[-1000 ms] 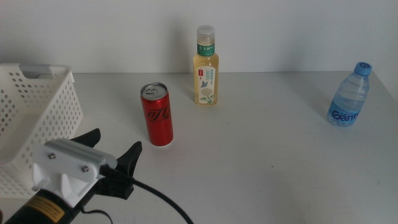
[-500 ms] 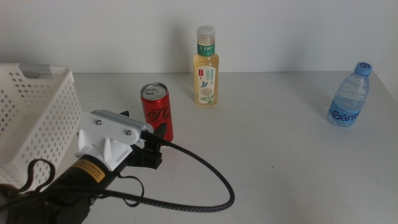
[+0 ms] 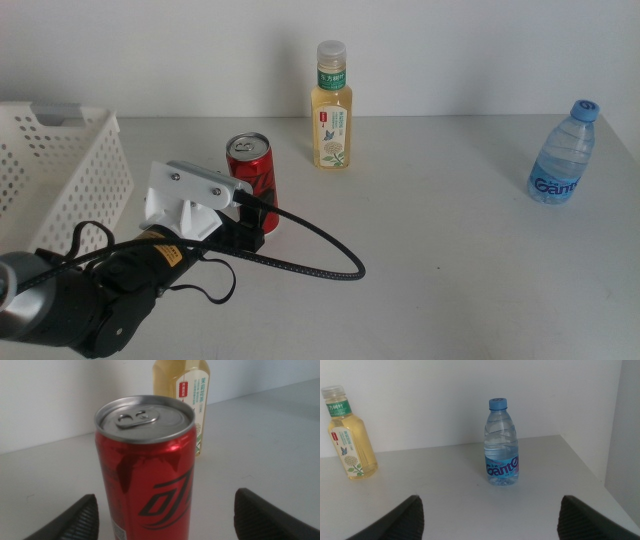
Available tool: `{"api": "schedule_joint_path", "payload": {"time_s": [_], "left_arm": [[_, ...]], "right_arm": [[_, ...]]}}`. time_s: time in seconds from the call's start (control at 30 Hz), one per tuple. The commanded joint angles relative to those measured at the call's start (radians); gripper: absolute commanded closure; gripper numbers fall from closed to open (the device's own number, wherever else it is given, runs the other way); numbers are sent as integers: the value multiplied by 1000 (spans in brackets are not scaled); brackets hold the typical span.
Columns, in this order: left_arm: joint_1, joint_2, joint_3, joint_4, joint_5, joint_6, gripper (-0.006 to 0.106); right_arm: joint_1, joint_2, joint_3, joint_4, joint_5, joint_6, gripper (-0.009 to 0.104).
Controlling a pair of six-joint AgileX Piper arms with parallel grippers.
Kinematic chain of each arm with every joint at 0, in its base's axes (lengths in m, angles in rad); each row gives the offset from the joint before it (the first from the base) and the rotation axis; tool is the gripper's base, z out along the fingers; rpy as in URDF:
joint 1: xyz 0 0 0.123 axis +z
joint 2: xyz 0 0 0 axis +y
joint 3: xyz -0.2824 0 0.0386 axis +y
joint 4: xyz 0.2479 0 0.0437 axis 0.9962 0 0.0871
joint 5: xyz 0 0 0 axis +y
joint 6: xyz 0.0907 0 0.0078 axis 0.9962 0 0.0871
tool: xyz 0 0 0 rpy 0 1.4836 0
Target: Use arms to grab the bottles and put them into the dustbin to the left of the table.
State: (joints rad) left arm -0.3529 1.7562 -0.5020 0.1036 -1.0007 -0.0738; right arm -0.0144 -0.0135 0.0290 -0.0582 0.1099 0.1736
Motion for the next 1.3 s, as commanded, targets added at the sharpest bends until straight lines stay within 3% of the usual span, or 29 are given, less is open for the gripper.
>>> {"api": "schedule_joint_path", "payload": {"time_s": [0.0, 0.83, 1.0, 1.27], "left_arm": [[5, -9, -42, 7, -80, -29, 10], [5, 249, -303, 16, -86, -38, 12], [5, 249, -304, 13, -89, -34, 34], [5, 249, -303, 9, -137, -74, 94]], "right_arm": [[-7, -22, -10, -8, -72, -6, 1], [-7, -22, -10, -8, -72, -6, 1], [-7, -22, -10, -8, -72, -6, 1], [-7, -22, -10, -8, -72, -6, 1]]}}
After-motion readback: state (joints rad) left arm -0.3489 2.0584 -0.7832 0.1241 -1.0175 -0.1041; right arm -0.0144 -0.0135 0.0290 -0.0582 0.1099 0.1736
